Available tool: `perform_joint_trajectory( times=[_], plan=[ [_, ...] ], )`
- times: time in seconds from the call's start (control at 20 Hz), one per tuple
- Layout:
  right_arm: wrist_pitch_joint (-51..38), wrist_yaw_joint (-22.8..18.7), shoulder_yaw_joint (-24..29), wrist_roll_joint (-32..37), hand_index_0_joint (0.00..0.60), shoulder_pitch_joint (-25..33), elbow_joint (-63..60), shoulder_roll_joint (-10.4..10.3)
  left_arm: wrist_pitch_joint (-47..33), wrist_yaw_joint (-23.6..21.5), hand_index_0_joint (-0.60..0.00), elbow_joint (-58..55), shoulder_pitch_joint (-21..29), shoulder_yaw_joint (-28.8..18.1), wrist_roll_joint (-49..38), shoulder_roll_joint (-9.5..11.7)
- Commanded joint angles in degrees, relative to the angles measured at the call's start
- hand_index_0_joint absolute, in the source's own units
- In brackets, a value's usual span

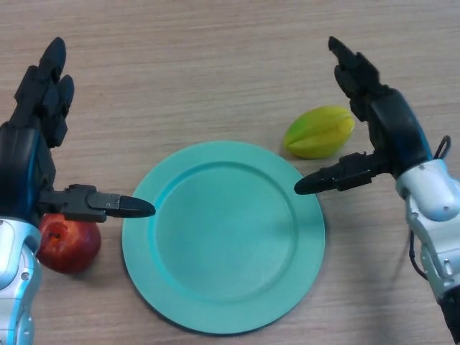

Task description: Pick up the yellow starfruit and place it on the plate

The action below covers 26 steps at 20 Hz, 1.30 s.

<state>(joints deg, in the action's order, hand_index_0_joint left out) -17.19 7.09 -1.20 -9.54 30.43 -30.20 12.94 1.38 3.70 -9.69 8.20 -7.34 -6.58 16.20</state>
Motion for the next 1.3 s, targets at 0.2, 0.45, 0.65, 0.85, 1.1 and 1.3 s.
perform_joint_trajectory(
  times=[0.2,0.45,0.65,0.85,1.1,1.3],
  plan=[
    [-17.83,-8.37,1.20,-6.96,0.000,8.84,-8.35,1.85,-10.28,-1.06,0.000,-0.97,3.06,-4.51,-4.02,2.72],
    [-21.77,-13.61,0.49,-13.88,0.000,12.36,-17.41,2.74,-9.83,-0.62,0.000,0.12,3.38,-4.69,-3.81,3.53],
    [-23.22,-16.83,0.05,-18.15,0.000,15.29,-23.63,3.44,-11.07,-0.35,0.000,1.49,3.32,-4.84,-3.16,3.49],
    [-22.52,-18.49,-0.54,-21.22,0.000,16.43,-27.42,3.27,-11.65,-0.64,0.000,2.31,3.33,-5.36,-3.33,3.66],
    [-21.12,-17.63,-0.96,-23.57,0.000,17.41,-30.30,3.15,-12.96,-0.98,0.000,3.43,3.56,-5.50,-3.29,3.80],
    [-21.29,-21.67,-2.36,-29.03,0.000,19.06,-33.22,3.80,-13.50,-1.21,0.000,3.98,3.80,-5.72,-3.98,3.91]
  ],
)
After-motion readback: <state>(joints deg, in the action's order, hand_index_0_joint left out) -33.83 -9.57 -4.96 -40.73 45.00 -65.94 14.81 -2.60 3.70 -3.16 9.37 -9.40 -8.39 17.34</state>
